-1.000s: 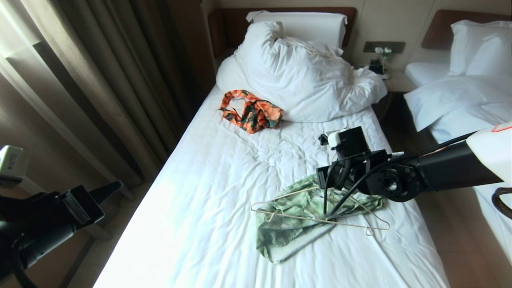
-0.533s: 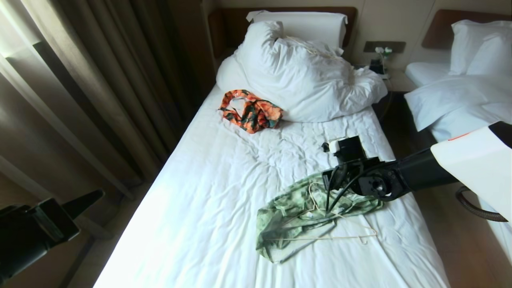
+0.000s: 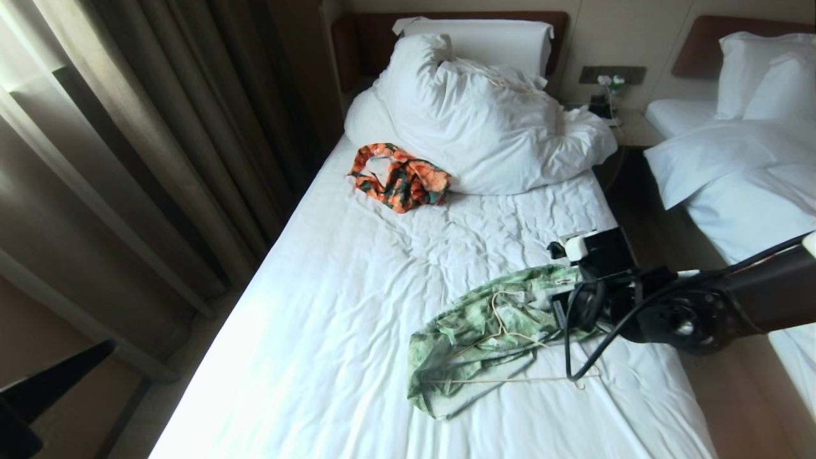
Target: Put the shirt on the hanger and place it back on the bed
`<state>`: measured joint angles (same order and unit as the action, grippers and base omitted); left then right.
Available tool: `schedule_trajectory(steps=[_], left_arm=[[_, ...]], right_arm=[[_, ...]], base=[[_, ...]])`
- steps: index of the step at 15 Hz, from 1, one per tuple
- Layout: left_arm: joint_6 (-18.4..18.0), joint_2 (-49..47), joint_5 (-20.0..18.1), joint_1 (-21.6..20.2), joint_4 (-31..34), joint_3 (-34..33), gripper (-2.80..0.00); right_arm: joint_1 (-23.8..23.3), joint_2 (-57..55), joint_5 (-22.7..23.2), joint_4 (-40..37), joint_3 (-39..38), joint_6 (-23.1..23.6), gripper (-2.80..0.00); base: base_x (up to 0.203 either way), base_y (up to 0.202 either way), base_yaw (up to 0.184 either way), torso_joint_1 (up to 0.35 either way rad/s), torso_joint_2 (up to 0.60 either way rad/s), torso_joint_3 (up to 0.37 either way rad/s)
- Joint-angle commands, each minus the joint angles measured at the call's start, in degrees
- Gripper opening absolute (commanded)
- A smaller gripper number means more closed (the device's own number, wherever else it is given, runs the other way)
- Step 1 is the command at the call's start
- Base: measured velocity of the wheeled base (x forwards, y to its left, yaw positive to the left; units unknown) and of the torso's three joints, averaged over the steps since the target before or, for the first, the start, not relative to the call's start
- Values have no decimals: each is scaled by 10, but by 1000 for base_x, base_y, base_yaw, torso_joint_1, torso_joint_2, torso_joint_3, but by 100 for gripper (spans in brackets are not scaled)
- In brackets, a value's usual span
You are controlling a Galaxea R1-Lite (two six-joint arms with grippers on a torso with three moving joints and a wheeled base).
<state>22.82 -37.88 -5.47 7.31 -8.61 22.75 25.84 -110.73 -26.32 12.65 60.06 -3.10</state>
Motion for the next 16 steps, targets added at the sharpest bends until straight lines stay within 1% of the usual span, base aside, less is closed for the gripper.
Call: schedule_trajectory(steps=[1,4,6,8,9,10,11,14,16], left_arm=[[2,67,-8,6,30,8,-280],[2,132,-9,7,98,29,-280],[0,170,-4,5,174,58,-280],[0,187,32,-27,207,82,-280],[-2,210,40,-44,227,85,-280],[-15,227,45,-60,262,87,-280],[-47,245,46,-73,286,85,-280],[-116,290,48,-79,298,47,-280],[-145,314,52,-78,297,14,-280]], right_arm=[[3,100,-13,1,-42,-4,-280],[6,272,-30,-9,-105,-6,-280],[8,396,-35,-54,-125,-7,-280],[5,501,-43,-108,-128,-8,-280],[-2,549,-48,-138,-126,-8,-280],[-14,588,-52,-171,-121,-8,-280],[-33,625,-55,-210,-112,-8,-280],[-96,721,-55,-283,-97,-9,-280],[-142,778,-51,-357,-96,-9,-280]], base=[[0,0,0,0,0,0],[0,0,0,0,0,0],[0,0,0,0,0,0],[0,0,0,0,0,0],[0,0,0,0,0,0],[0,0,0,0,0,0],[0,0,0,0,0,0],[0,0,0,0,0,0],[0,0,0,0,0,0]])
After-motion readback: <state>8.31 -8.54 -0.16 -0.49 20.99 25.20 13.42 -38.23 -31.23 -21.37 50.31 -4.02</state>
